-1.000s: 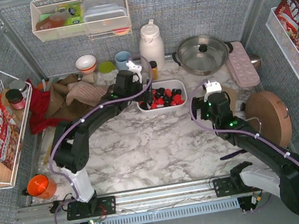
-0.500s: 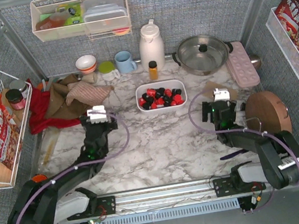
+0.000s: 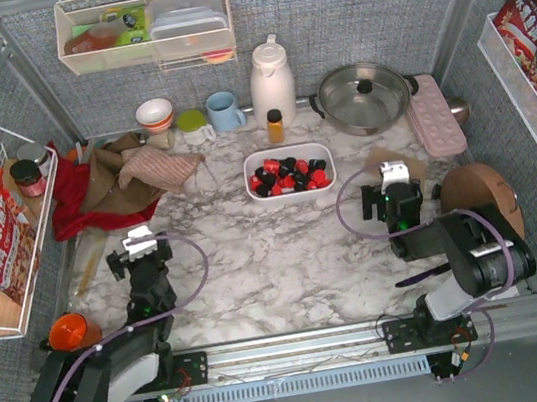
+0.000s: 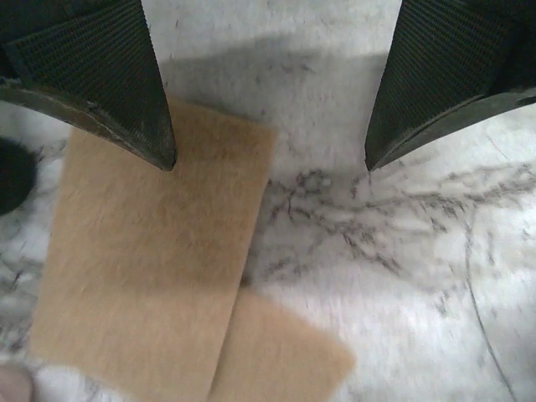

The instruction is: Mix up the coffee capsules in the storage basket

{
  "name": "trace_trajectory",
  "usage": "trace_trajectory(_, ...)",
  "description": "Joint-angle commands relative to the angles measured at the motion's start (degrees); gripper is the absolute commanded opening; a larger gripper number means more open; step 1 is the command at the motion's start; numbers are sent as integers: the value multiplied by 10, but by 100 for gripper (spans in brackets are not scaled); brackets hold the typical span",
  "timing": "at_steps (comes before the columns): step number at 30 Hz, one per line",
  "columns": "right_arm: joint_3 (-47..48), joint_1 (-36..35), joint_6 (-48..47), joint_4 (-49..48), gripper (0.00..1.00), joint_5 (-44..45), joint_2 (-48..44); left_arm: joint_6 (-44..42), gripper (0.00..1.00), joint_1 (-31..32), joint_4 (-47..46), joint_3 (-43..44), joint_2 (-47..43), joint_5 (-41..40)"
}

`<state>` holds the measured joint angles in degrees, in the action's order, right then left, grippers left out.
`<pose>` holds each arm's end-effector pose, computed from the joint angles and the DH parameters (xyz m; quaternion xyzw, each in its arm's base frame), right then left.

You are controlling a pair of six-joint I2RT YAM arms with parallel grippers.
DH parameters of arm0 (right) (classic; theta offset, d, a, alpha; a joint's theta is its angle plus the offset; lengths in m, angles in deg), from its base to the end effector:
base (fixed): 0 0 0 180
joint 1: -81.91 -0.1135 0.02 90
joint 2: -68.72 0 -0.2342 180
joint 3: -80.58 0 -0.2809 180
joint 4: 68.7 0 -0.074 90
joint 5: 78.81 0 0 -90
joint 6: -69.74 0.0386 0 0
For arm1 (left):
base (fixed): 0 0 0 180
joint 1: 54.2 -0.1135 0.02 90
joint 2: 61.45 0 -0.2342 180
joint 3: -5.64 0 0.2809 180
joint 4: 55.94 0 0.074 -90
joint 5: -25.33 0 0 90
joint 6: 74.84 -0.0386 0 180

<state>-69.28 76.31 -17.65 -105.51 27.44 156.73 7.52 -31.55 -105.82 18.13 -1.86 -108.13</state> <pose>0.2647 0.0151 0.0698 0.0587 0.8180 -0.0761 0.5672 0.1898 -0.0504 0.1147 -0.0914 0.6885 0.1653 0.7002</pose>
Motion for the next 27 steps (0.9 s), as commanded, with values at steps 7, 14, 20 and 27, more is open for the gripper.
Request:
trace_trajectory(7, 31, 21, -30, -8, 99, -87, -13, 17, 99, -101, -225, 10, 155, 189)
trace_trajectory(14, 42, 29, -38, 8, 99, -133, -9, 126, 100, -240, -361, 28, 317, 265)
trace_trajectory(20, 47, 52, -28, 15, 99, -174, -8, 150, 99, -258, -132, 132, 294, 277)
trace_trajectory(27, 58, 52, -13, 35, 99, -144, -9, 137, 99, -257, -171, 121, 304, 283)
